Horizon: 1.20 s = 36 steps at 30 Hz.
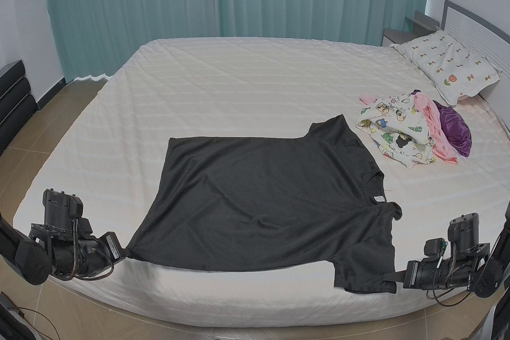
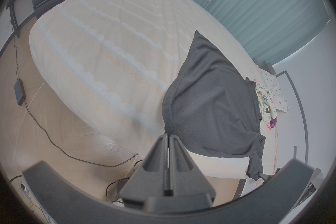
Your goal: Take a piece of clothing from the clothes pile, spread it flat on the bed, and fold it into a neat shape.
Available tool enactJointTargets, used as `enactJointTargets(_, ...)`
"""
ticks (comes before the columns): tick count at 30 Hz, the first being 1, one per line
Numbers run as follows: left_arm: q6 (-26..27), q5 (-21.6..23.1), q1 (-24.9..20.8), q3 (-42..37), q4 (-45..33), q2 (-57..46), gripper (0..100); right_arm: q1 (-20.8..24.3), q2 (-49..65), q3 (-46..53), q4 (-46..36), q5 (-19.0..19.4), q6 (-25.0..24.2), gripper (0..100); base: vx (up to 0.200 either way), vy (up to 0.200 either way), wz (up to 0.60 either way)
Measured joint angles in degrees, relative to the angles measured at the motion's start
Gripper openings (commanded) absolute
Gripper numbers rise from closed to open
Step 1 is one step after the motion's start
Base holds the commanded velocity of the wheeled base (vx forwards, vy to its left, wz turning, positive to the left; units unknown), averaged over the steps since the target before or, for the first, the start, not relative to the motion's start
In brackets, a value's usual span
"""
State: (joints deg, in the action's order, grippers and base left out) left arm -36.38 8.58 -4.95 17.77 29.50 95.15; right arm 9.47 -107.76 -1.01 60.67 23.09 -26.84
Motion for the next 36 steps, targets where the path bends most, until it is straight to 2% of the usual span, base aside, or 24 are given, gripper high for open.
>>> enactJointTargets(16, 0.15, -0.11, -0.17, -0.20, -0.13, -3.01, 0, -2.40, 7.02, 0.00, -5.83, 1.38, 1.23, 0, 0.000, 0.000, 0.00)
enactJointTargets(21, 0.12, -0.10, -0.15, -0.20, -0.06, -3.30, 0, -2.78, 9.78, 0.02, -9.08, 2.99, 2.99, 0, 0.000, 0.000, 0.00)
enactJointTargets(33, 0.11, -0.27, 0.07, 0.13, -0.38, -6.81, 0, -3.19, 15.18, 0.02, -11.35, 3.57, 4.43, 0, 0.000, 0.000, 0.00)
enactJointTargets(36, 0.11, -0.32, 0.16, 0.20, -0.57, -8.37, 0, -3.41, 16.75, 0.02, -11.48, 4.90, 4.43, 0, 0.000, 0.000, 0.00)
